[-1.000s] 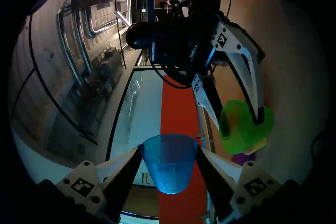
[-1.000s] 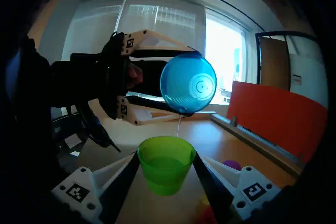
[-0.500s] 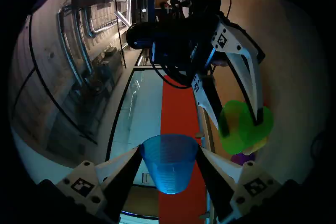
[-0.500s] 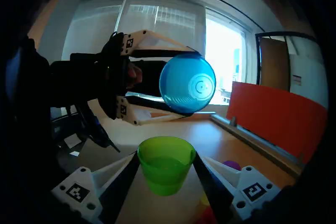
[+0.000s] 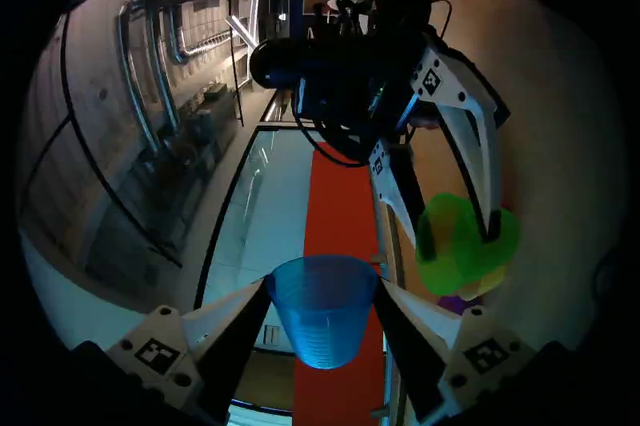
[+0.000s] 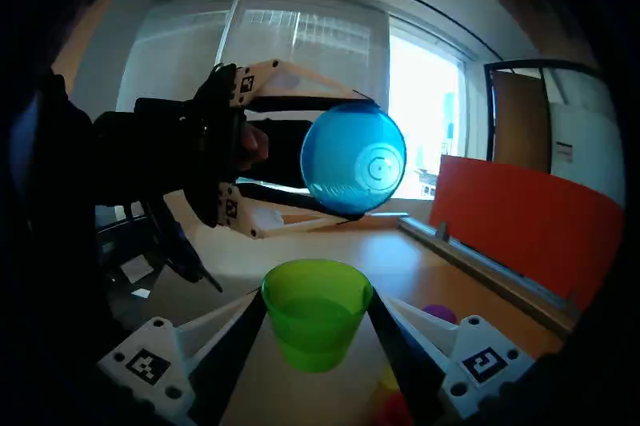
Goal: Pour water
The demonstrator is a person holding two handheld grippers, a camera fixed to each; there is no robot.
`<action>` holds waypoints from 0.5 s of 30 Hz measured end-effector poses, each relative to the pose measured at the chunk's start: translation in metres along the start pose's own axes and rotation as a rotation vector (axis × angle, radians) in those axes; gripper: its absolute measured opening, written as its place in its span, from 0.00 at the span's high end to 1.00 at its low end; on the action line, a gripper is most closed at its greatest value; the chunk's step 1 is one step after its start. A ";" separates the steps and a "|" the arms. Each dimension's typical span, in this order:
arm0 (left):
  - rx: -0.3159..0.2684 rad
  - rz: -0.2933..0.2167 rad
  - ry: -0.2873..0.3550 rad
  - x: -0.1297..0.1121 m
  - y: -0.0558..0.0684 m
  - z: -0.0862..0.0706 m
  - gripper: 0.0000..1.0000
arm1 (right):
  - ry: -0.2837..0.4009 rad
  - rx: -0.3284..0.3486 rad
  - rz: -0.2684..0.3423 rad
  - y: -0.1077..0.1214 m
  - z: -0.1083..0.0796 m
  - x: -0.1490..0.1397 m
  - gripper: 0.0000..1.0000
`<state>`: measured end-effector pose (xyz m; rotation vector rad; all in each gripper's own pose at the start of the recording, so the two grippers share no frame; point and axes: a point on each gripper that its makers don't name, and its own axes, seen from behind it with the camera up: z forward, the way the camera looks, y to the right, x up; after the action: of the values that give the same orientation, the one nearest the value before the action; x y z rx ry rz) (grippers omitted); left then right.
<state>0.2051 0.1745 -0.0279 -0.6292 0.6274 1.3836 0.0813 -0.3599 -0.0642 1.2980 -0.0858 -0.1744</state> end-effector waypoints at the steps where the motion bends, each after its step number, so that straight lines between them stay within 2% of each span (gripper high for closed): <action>1: 0.001 -0.007 -0.002 -0.001 0.000 0.000 0.13 | 0.000 -0.001 0.000 0.000 0.000 0.000 0.09; 15: 0.003 -0.090 -0.010 -0.003 0.000 -0.002 0.13 | 0.003 -0.004 -0.004 0.001 -0.001 0.004 0.09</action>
<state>0.2045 0.1713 -0.0267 -0.6403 0.5864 1.3013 0.0852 -0.3593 -0.0637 1.2946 -0.0805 -0.1764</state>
